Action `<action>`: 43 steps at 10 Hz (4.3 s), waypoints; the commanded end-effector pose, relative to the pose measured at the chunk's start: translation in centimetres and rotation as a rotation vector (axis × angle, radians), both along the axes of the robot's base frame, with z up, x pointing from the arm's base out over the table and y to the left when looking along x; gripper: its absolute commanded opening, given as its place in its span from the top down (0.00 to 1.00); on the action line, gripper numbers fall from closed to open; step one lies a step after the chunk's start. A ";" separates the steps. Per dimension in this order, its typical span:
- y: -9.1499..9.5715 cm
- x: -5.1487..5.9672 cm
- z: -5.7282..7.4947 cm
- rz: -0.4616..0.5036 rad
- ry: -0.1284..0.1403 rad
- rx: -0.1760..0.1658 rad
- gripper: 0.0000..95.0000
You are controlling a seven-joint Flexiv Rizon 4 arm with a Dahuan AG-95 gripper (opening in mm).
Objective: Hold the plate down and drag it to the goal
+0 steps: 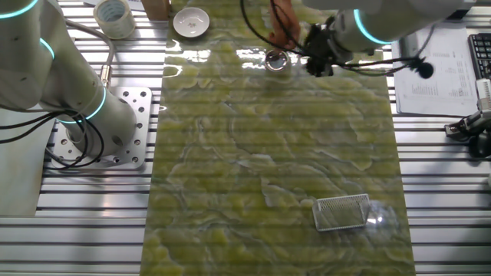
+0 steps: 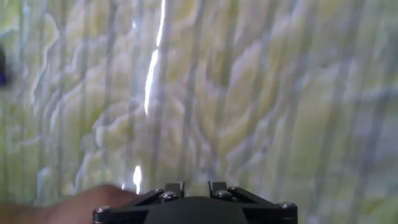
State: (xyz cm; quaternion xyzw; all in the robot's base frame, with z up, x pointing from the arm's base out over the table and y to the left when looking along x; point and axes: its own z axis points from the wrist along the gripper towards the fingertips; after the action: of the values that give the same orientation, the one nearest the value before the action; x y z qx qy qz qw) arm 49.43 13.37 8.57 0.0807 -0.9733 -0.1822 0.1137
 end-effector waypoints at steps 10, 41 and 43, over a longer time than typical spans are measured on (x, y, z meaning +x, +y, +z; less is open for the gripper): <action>0.7 1.8 -0.7 0.033 -0.010 0.034 0.80; 0.8 1.0 -1.7 0.064 0.019 0.040 1.00; 1.0 1.3 -1.7 0.068 0.017 0.026 1.00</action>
State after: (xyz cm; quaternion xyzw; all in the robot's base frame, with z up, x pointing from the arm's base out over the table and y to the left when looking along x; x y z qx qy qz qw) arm 50.70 14.49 7.03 0.1141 -0.9665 -0.1916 0.1271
